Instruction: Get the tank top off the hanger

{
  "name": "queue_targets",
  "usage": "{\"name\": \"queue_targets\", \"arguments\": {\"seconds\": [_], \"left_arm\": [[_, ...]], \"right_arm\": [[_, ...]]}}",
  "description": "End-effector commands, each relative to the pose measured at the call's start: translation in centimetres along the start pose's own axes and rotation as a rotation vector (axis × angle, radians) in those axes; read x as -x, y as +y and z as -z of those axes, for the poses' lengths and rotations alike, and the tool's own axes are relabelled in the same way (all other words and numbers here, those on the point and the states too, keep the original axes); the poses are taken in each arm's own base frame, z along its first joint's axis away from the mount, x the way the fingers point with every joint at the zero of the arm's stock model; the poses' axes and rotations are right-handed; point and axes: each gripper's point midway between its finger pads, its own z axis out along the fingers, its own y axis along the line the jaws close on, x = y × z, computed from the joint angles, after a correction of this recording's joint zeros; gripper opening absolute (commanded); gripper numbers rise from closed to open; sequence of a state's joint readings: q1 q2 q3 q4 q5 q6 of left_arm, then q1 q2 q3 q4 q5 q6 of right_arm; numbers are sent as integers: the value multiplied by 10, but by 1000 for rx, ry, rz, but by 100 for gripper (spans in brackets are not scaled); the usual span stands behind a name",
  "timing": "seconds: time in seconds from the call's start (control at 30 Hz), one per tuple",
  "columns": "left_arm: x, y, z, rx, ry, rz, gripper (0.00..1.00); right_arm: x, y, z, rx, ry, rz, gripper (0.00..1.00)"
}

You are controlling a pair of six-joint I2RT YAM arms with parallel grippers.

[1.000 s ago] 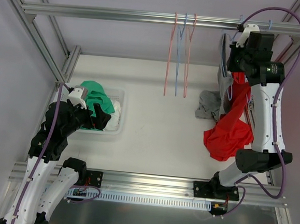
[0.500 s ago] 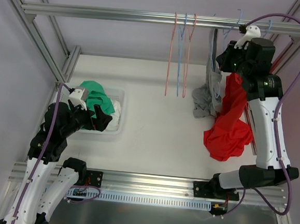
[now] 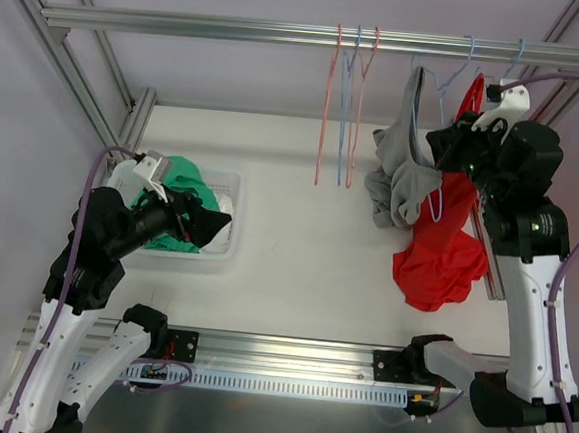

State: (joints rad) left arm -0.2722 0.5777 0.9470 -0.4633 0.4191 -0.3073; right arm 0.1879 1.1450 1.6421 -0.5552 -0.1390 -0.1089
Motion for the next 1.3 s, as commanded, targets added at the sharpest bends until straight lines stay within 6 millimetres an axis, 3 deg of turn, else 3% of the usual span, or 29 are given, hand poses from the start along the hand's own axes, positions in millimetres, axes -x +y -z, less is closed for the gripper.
{"name": "queue_targets", "arguments": {"seconds": [0.0, 0.1, 0.13, 0.17, 0.23, 0.27, 0.3, 0.33, 0.37, 0.43, 0.47, 0.5, 0.53, 0.57, 0.6, 0.63, 0.67, 0.8, 0.83, 0.97, 1.03, 1.07, 1.27], "left_arm": [[44, -37, -2, -132, -104, -19, 99], [65, -61, -11, -211, -130, -33, 99], [68, -77, -19, -269, -124, -47, 99], [79, -90, -18, -304, -146, -70, 99], [89, -108, -26, -335, -166, -105, 99], [82, -128, -40, -392, -133, -143, 99], [94, -145, -40, -426, -156, -168, 99], [97, -155, -45, -437, -161, -185, 99], [95, -182, -57, -497, -144, -229, 99], [94, -205, -71, -532, -139, -269, 99], [95, -216, -91, -522, -141, -299, 99], [91, -232, -96, -553, -134, -315, 99], [79, -240, -118, -552, -98, -329, 99], [94, -252, -119, -566, -132, -331, 99], [92, -259, -126, -573, -126, -328, 99], [84, -264, -143, -573, -103, -328, 97], [97, -273, -142, -585, -129, -318, 96], [98, -284, -162, -588, -123, -306, 81], [94, -285, -169, -587, -114, -307, 70], [94, -290, -177, -590, -115, -302, 46], [89, -291, -185, -591, -101, -295, 48], [90, -294, -185, -601, -103, -290, 58], [78, -304, -190, -656, -62, -263, 54]], "right_arm": [[9, 13, 28, 55, -93, 16, 0], [-15, 16, 51, 76, -75, -5, 0], [-34, 17, 54, 83, -35, -27, 0], [-33, 25, 77, 116, -67, -26, 0], [-53, 30, 98, 136, -31, -49, 0], [-56, 33, 111, 147, -32, -59, 0], [-57, 39, 134, 171, -52, -56, 0], [-72, 40, 147, 170, -4, -66, 0], [-70, 44, 162, 183, -13, -58, 0], [-79, 52, 191, 209, 12, -65, 0], [-72, 60, 208, 239, -13, -57, 0], [-71, 62, 219, 248, -19, -52, 0], [-75, 65, 229, 256, -3, -55, 1], [-68, 71, 243, 279, -33, -45, 0], [-66, 72, 250, 282, -45, -44, 0], [-66, 73, 257, 284, -49, -45, 0], [-65, 72, 261, 273, -56, -41, 0], [-57, 71, 279, 256, -93, -13, 1], [-58, 71, 279, 255, -86, -8, 1], [-55, 74, 284, 268, -96, -2, 0], [-53, 76, 287, 276, -103, -2, 0], [-53, 76, 285, 281, -98, -3, 0], [-50, 76, 283, 276, -97, -4, 0]]}}
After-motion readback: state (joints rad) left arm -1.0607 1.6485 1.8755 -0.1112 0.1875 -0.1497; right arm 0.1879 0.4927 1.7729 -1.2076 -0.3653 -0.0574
